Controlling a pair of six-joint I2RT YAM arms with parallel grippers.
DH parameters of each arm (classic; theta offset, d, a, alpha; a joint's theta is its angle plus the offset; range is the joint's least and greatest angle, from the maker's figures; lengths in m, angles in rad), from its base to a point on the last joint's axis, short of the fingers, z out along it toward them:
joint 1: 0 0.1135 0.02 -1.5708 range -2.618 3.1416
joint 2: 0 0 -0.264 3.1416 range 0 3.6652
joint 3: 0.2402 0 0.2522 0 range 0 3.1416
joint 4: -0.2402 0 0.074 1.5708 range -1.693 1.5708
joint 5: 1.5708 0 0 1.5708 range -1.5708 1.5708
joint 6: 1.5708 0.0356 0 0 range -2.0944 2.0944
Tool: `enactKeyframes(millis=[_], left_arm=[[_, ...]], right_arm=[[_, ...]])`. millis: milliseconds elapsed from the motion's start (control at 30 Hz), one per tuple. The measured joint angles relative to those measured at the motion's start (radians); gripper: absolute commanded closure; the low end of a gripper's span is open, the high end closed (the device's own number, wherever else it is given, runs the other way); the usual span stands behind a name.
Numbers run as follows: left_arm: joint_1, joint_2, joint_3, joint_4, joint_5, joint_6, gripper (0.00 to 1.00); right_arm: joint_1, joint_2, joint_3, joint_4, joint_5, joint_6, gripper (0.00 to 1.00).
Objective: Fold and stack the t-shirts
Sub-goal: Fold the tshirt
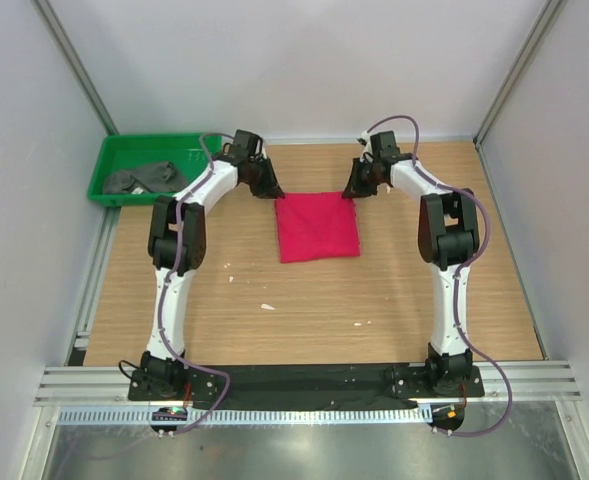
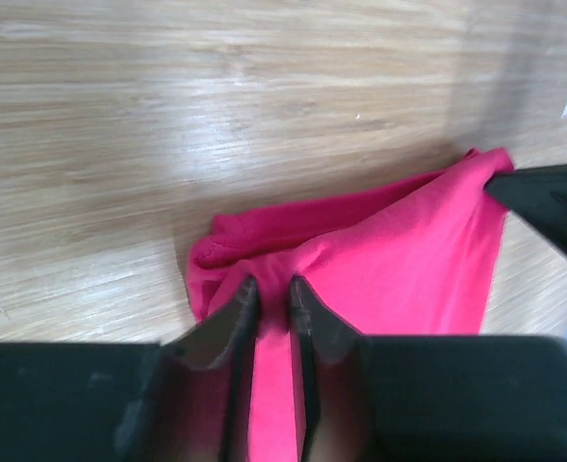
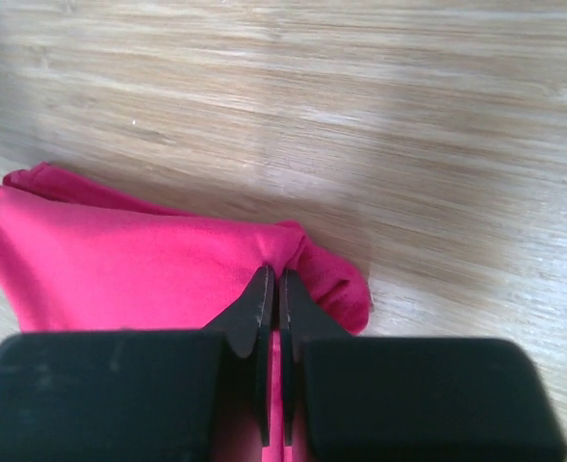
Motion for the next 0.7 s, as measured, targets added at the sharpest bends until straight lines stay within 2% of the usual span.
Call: enactKeyframes(millis=[33,233,267,300,333,367,400,500,533,700], left_arm=[[0.004,0.001,0.005,-0.001,0.0,0.0,1.0],[0.019,0.045,0.071,-0.018,0.012,0.0,1.0],[0.019,0.06,0.087,-0.022,0.013,0.0,1.0],[0.02,0.071,0.096,-0.024,0.013,0.0,0.99],[0.021,0.079,0.102,-0.031,0.013,0.0,0.71],[0.021,0.083,0.103,-0.036,0.012,0.005,0.55],[0.021,0.084,0.104,-0.047,0.007,0.01,0.47],[0.028,0.084,0.105,-0.074,-0.027,0.012,0.37],[0.032,0.084,0.105,-0.081,-0.041,0.017,0.34],[0.042,0.063,0.101,-0.096,-0.058,0.037,0.34]], right_arm=[[-0.002,0.0,0.0,0.001,0.001,0.006,0.98],[-0.027,0.0,0.0,0.018,0.007,0.031,0.99],[-0.033,0.001,0.004,0.017,0.002,0.033,0.97],[-0.036,0.005,0.011,0.016,-0.005,0.033,0.91],[-0.039,0.014,0.028,0.015,-0.015,0.034,0.81],[-0.04,0.025,0.047,0.013,-0.019,0.035,0.74],[-0.04,0.034,0.062,0.011,-0.014,0.037,0.69],[-0.044,0.043,0.084,-0.005,0.006,0.038,0.55],[-0.046,0.043,0.089,-0.012,0.013,0.036,0.48],[-0.053,0.043,0.103,-0.037,0.034,0.018,0.37]])
